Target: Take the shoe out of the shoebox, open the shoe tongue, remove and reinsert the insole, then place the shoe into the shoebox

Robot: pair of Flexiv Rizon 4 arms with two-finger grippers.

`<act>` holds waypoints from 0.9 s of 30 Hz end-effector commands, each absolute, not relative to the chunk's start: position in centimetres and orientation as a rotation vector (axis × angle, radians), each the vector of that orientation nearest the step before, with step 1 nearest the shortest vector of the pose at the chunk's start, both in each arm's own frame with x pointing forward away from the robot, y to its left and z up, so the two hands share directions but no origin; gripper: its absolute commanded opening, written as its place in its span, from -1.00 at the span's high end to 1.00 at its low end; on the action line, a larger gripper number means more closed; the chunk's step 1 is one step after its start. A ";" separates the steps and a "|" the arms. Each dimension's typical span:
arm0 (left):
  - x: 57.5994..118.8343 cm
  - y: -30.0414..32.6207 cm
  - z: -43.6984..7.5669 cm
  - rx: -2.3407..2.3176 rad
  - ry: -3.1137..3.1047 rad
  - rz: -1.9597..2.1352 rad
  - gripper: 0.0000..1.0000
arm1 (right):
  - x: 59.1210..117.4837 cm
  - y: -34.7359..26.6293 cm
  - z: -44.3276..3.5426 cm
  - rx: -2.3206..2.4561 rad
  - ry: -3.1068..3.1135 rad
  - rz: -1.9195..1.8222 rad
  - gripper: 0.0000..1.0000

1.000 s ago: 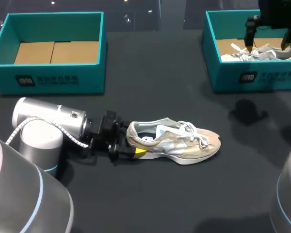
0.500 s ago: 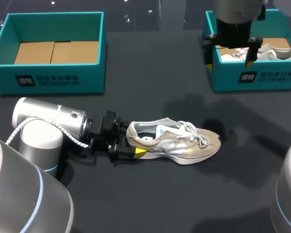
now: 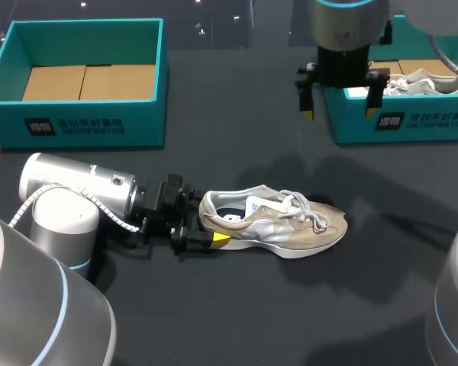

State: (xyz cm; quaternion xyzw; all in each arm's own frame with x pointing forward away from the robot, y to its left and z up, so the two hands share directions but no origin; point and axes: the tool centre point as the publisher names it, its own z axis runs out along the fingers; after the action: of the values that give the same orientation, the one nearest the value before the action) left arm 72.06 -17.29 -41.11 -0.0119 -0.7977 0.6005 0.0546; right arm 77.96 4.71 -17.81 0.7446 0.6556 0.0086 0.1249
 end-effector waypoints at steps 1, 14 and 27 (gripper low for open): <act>71.8 -17.6 -41.6 -0.034 -2.424 1.823 1.00 | 76.7 8.8 -19.1 2.147 1.862 -0.020 -1.00; 71.8 -17.6 -41.6 -0.034 -2.424 1.823 1.00 | 74.8 14.1 -22.3 2.229 1.762 -0.197 -1.00; 71.8 -17.6 -41.6 -0.034 -2.424 1.823 1.00 | 72.1 16.8 -24.8 2.301 1.736 -0.166 -1.00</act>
State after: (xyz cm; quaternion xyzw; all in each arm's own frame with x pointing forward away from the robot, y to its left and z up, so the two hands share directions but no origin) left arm 72.06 -17.30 -41.11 -0.0119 -0.7977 0.6005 0.0546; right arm 73.35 15.31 -23.79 0.7663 0.6320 -0.0530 0.1029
